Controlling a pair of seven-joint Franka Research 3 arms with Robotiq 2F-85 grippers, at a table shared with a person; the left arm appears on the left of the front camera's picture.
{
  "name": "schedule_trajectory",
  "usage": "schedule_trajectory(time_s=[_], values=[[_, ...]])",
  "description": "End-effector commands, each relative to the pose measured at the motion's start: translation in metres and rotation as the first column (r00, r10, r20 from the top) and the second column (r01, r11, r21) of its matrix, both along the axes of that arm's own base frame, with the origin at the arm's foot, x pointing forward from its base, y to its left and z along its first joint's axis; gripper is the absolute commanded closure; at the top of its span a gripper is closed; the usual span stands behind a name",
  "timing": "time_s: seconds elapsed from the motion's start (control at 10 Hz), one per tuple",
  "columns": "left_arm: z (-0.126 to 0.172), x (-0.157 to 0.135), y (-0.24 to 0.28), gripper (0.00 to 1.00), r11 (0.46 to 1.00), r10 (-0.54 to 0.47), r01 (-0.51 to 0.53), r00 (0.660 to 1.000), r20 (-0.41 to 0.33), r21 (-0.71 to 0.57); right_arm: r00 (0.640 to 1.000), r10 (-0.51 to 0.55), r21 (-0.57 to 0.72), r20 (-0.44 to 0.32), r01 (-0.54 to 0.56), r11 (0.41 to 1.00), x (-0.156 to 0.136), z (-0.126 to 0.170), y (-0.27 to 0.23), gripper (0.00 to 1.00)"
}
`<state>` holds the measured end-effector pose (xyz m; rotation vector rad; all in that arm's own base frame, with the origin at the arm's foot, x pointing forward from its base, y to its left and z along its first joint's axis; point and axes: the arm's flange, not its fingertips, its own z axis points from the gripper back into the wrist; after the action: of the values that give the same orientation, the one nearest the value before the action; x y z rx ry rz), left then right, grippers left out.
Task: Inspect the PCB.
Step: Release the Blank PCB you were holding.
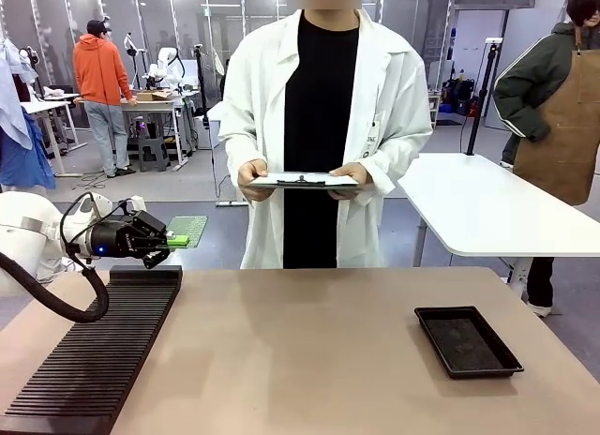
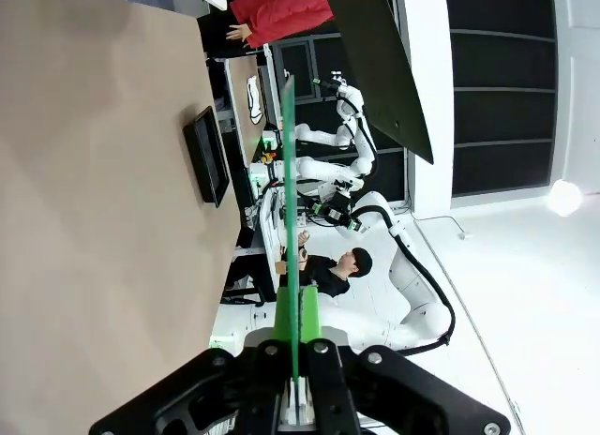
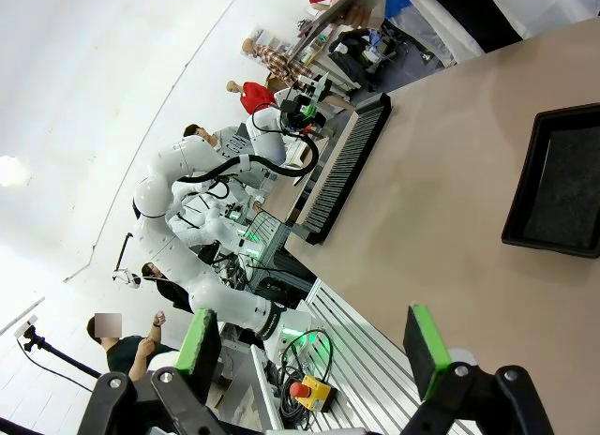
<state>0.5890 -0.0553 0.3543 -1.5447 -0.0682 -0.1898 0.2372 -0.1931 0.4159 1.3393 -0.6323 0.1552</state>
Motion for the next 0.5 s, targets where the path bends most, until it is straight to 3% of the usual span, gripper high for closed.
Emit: schedule_trajectory(time_s=[0.0, 0.4], values=[[0.0022, -0.0013, -0.0016, 1.00, 1.000, -0.001, 0.002, 1.000, -0.005, 0.012, 1.000, -0.003, 0.005, 0.020, 0.003, 1.000, 0.0001, 0.0008, -0.0016, 0.00], [0.0022, -0.0013, -0.0016, 1.00, 1.000, -0.001, 0.002, 1.000, -0.005, 0.012, 1.000, -0.003, 0.005, 0.020, 0.003, 1.000, 0.0001, 0.0008, -0.0016, 0.00]])
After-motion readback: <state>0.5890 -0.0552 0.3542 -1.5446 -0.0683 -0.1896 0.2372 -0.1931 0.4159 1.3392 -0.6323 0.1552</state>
